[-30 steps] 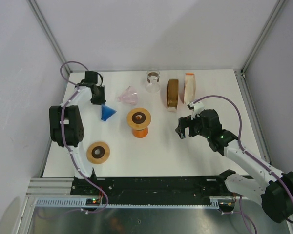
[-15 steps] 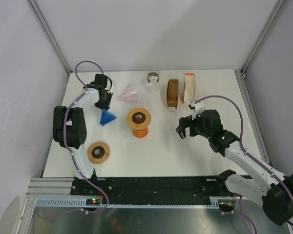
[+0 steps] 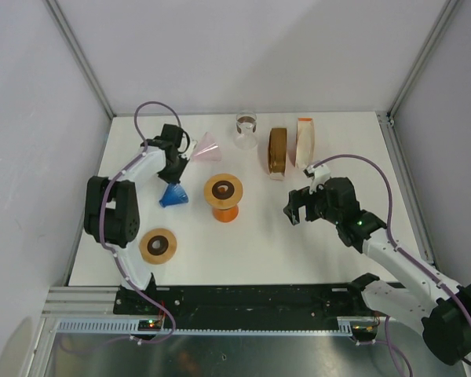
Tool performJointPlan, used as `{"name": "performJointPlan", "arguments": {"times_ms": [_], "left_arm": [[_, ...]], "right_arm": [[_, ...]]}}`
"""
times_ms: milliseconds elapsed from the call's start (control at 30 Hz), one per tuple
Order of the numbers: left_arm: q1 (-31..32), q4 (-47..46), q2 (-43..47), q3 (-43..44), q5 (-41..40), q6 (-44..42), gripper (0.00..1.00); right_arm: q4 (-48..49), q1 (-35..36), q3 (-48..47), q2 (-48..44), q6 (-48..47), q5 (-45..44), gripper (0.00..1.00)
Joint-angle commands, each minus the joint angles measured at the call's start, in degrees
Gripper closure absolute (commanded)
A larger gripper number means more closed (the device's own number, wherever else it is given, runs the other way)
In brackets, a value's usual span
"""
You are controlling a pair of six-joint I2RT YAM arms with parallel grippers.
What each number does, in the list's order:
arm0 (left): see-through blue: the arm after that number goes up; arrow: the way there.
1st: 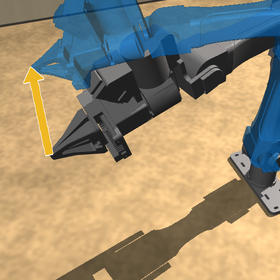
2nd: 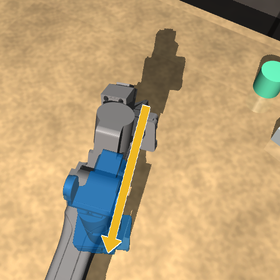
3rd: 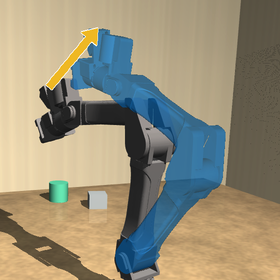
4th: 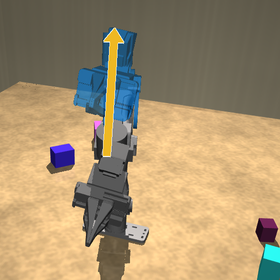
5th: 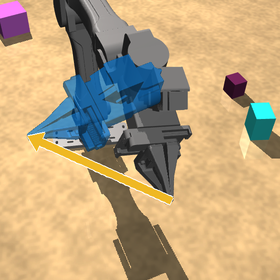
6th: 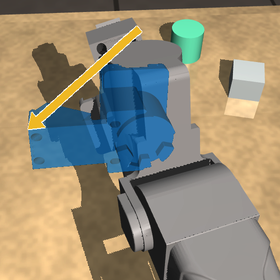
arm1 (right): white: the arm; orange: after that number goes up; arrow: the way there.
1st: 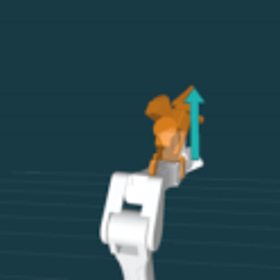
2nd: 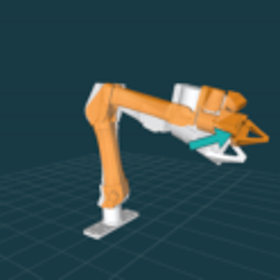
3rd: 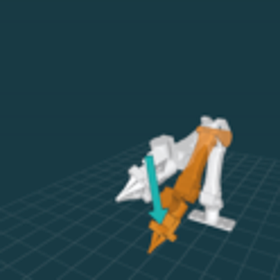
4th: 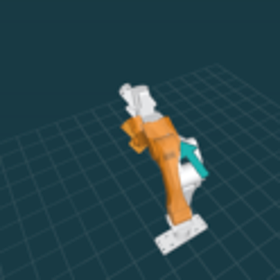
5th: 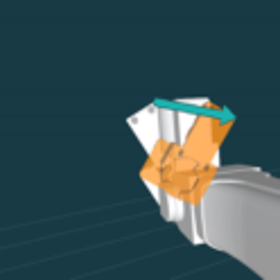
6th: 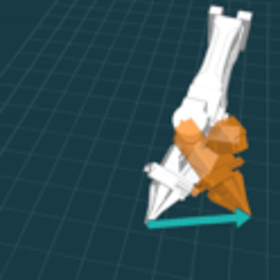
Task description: Place the coffee filter in the dripper
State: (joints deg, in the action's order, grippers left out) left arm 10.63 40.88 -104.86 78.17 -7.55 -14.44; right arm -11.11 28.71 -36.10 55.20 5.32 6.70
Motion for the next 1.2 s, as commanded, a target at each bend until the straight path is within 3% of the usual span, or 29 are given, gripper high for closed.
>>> {"name": "performJointPlan", "arguments": {"times_ms": [0,267,467,967,1167], "left_arm": [[0.08,1.07,3.64,-1.41,-3.01,-4.05,0.75],[2.29,1.51,3.76,-3.58,-6.13,-6.32,0.83],[4.03,1.42,4.65,-3.12,-8.37,-7.26,0.99],[4.49,1.53,17.59,5.77,-4.67,-4.4,1.0],[4.5,1.93,22.4,11.01,-0.6,-0.32,1.0]], "right_arm": [[-0.01,0.11,-1.95,-1.44,-0.67,-0.78,0.01],[0.1,0.11,-1.94,-1.09,-0.58,-0.53,0.01],[-0.17,0.08,-1.89,-1.63,-0.46,-0.55,0.01],[4.39,0.2,-2.27,-5.24,2.59,1.93,0.01],[-0.08,1.42,-10.1,-3.34,4.51,-0.28,0.01]]}}
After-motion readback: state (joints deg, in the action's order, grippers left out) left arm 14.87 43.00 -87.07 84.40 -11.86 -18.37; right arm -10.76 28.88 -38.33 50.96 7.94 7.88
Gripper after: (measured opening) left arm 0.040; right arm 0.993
